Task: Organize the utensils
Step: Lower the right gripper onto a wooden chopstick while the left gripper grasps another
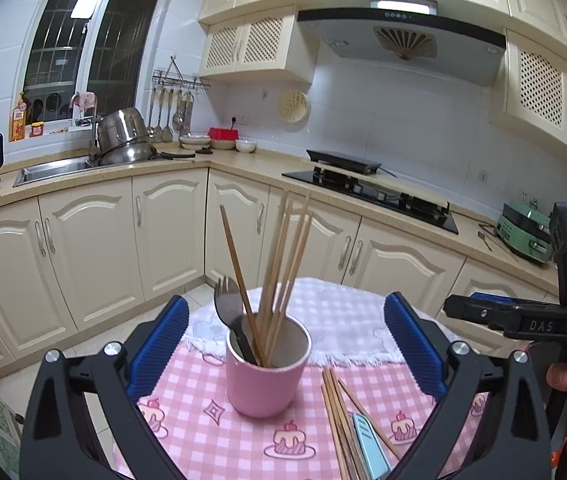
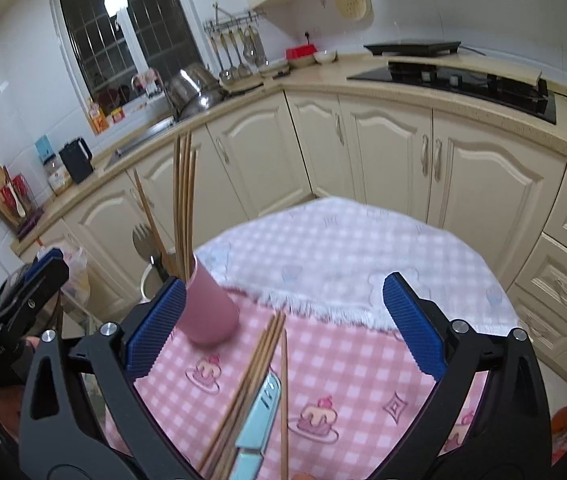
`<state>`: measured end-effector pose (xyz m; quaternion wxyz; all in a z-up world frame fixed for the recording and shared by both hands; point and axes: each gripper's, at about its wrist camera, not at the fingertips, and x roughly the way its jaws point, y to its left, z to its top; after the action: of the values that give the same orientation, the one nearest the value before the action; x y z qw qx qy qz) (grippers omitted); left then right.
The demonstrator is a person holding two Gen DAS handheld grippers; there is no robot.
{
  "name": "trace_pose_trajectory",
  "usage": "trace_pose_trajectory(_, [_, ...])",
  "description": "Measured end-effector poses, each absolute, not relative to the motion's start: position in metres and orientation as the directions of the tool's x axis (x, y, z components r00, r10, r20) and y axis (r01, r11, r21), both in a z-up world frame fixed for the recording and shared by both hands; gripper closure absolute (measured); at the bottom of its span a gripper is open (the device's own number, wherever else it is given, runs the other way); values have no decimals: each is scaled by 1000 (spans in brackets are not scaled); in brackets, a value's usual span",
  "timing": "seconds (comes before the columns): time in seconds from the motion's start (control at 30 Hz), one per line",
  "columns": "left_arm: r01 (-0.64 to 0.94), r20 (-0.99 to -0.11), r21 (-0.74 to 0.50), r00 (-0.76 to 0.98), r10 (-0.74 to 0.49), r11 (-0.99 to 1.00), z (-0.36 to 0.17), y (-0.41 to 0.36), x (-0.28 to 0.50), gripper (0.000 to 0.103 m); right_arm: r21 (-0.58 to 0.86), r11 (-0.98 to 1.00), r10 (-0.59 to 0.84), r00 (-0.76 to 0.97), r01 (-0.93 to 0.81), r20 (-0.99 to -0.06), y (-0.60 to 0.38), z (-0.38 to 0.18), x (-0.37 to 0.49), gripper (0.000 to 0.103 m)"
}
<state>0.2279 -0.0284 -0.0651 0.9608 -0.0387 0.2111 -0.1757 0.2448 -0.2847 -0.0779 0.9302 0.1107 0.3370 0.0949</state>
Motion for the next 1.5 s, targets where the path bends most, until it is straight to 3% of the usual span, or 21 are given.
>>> trace_pose_trajectory(0.4, [356, -579, -75, 745, -331, 932, -104, -52, 230, 7, 194, 972, 236, 598, -134, -766, -275, -129, 244, 6])
trace_pose_trajectory(0.67, [399, -714, -48, 628, -310, 916, -151, -68, 234, 7, 160, 974, 220, 528, -157, -820, -274, -154, 242, 6])
trace_pose_trajectory(1.17, [447, -846, 20, 485, -223, 895, -208, -94, 250, 7, 86, 971, 178, 435, -222, -883, -261, -186, 240, 6])
trace_pose_trajectory(1.5, [446, -871, 43, 455, -185, 894, -228, -101, 262, 7, 63, 963, 168, 401, -260, -901, -253, -202, 238, 7])
